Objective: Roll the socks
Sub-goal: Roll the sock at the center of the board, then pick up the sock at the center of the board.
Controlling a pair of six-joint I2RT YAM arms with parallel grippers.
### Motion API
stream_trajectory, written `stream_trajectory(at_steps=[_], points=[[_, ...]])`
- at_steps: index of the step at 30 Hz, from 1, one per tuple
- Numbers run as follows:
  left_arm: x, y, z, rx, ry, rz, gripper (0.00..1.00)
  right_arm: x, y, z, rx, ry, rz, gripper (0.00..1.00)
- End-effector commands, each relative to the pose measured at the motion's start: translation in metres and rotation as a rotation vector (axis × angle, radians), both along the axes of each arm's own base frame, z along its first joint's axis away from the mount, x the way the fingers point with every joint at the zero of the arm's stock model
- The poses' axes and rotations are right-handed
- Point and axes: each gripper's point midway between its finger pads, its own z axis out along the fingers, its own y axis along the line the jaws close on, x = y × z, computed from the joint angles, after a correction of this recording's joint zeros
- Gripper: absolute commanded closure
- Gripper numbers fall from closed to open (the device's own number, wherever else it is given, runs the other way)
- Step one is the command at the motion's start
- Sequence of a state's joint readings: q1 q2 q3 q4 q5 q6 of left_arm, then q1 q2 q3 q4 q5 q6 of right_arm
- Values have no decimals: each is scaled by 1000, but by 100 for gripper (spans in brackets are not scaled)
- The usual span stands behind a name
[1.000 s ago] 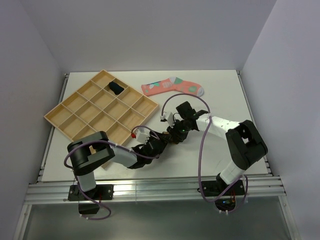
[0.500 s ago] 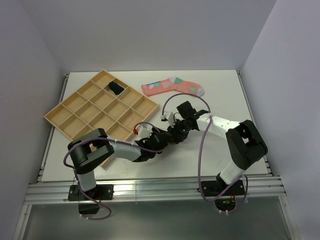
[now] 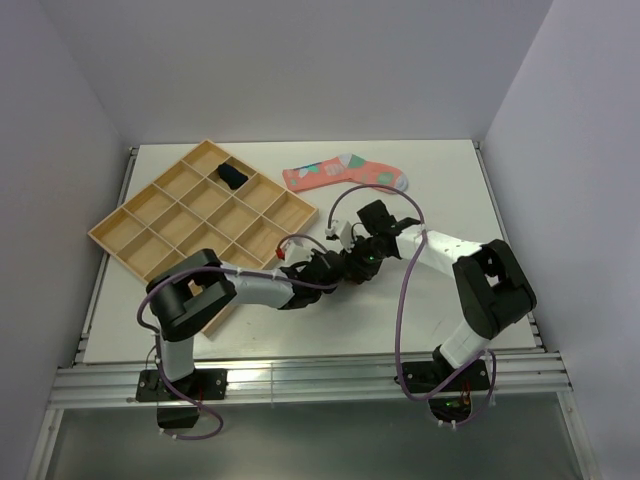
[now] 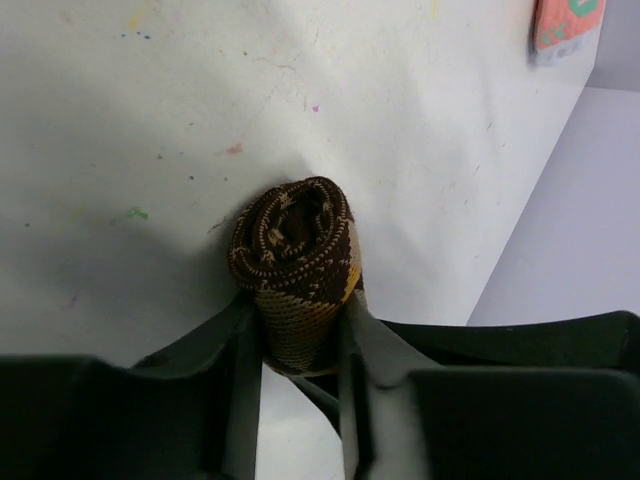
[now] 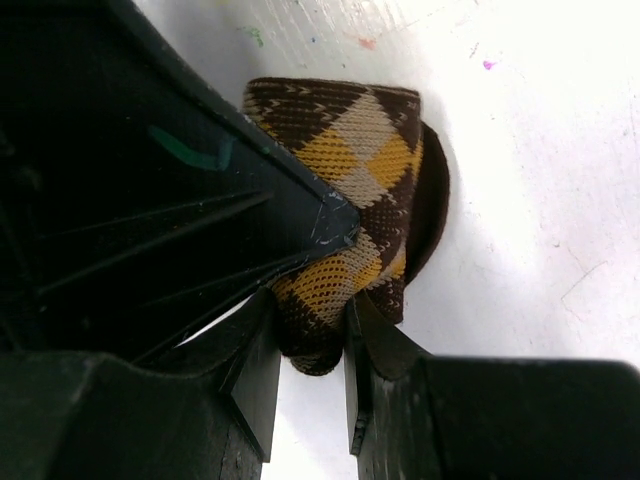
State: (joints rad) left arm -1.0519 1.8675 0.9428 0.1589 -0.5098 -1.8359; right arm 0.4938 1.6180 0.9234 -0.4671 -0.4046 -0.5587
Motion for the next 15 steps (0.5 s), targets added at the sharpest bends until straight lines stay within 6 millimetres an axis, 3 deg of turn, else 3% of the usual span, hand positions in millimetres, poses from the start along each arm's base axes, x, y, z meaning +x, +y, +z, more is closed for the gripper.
stream_trajectory(at_steps=[1,4,6,8,9,10,15], points=[[-1,12,-35,127,85,-11,78,-67,-21,-26,-107,249,62,100],[1,9,-39,142,95,-28,99,-67,-21,-24,-108,246,53,100],[0,12,-44,179,111,-37,100,-64,-22,-21,-108,229,42,100],[1,12,-43,194,108,-49,100,-62,-24,-19,-112,217,18,87],[1,12,-42,196,106,-55,100,-61,-24,-15,-108,202,11,72],[1,14,-43,202,108,-63,100,-59,-26,-12,-108,191,-3,64],[2,14,-47,225,111,-126,100,-45,-47,13,-89,125,-78,36]])
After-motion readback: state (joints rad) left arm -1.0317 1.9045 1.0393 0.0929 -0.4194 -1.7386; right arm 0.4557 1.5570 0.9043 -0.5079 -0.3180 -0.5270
